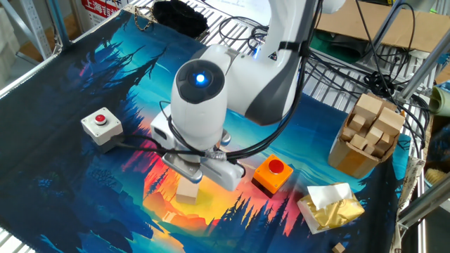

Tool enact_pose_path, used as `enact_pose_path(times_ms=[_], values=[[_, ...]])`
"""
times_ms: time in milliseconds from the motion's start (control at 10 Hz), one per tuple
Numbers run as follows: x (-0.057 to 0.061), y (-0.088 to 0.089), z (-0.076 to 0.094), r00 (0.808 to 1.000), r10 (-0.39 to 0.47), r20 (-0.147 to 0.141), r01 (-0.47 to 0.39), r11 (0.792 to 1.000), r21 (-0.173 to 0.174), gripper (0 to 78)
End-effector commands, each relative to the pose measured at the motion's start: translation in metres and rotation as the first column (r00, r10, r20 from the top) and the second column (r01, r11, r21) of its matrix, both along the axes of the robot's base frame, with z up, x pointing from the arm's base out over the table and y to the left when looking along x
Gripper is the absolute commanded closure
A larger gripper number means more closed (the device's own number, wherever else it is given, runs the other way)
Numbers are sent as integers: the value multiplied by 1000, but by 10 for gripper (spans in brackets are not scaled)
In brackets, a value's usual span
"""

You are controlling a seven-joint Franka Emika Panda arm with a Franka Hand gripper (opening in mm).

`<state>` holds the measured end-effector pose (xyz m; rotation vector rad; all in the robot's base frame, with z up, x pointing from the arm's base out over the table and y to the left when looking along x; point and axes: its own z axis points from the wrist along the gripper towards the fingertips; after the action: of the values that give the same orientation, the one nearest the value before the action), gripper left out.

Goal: Pick up one small block

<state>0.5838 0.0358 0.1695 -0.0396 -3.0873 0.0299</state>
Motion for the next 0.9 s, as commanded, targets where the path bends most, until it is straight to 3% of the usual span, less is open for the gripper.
enact_pose_path(times_ms=[100, 900], values=[[1, -3, -11, 1000, 26, 12, -26, 1000, 5, 776], [-2, -11, -39, 998, 62, 29, -62, 998, 29, 776]])
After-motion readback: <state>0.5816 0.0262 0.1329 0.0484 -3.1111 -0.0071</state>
